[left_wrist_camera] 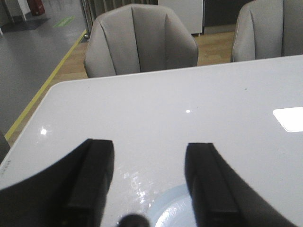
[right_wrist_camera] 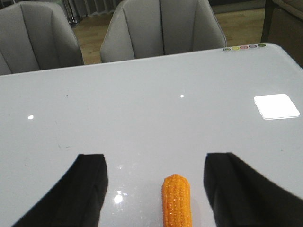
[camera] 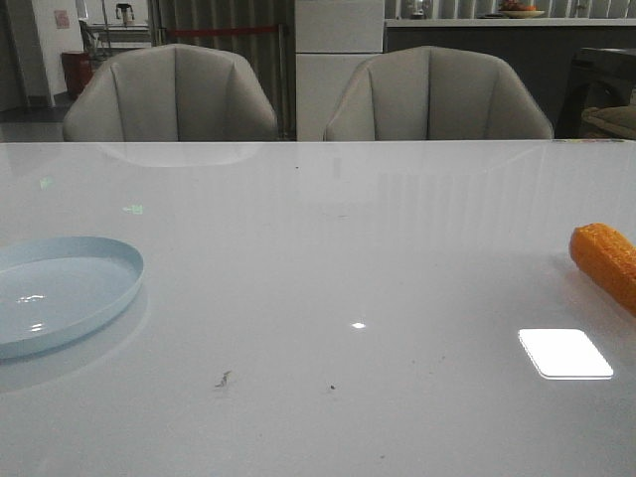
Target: Place corn on plate with both arms
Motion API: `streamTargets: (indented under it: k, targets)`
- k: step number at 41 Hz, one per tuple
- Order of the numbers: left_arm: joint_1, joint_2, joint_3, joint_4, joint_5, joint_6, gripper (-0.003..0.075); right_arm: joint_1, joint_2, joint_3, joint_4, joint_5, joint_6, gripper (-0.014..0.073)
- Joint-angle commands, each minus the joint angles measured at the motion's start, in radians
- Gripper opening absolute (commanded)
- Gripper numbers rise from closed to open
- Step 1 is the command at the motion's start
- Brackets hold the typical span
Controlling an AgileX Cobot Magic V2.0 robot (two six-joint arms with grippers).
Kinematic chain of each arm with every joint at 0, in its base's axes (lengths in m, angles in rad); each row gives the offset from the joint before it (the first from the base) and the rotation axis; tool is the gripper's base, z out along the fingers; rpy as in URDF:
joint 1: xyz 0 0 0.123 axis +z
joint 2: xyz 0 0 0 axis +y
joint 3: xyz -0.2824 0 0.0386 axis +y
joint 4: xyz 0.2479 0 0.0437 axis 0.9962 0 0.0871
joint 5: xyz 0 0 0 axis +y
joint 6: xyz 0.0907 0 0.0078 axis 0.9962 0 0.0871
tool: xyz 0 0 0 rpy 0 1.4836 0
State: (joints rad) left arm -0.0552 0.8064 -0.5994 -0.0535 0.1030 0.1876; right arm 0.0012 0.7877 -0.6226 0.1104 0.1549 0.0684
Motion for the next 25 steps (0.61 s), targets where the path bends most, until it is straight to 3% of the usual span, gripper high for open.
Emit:
streamTargets:
  k: [1,7,14,25]
  targets:
    - [-0.001,0.044,-0.037,-0.007,-0.083,-0.01,0.0482,-0.005,0.033,-0.038,-0.011,-0.079,-0.001,0.0562]
    - [0.005,0.141,-0.047,-0.024,-0.056,-0.01,0.0441,-0.005,0.083,-0.038,-0.011,-0.056,-0.001,0.0562]
    - [0.093,0.283,-0.164,-0.162,0.158,-0.01,0.0435,-0.005,0.099,-0.038,-0.011,-0.018,-0.001,0.0562]
    - [0.144,0.579,-0.457,-0.162,0.541,-0.01,0.0435,-0.005,0.099,-0.038,-0.011,-0.012,-0.001,0.0562]
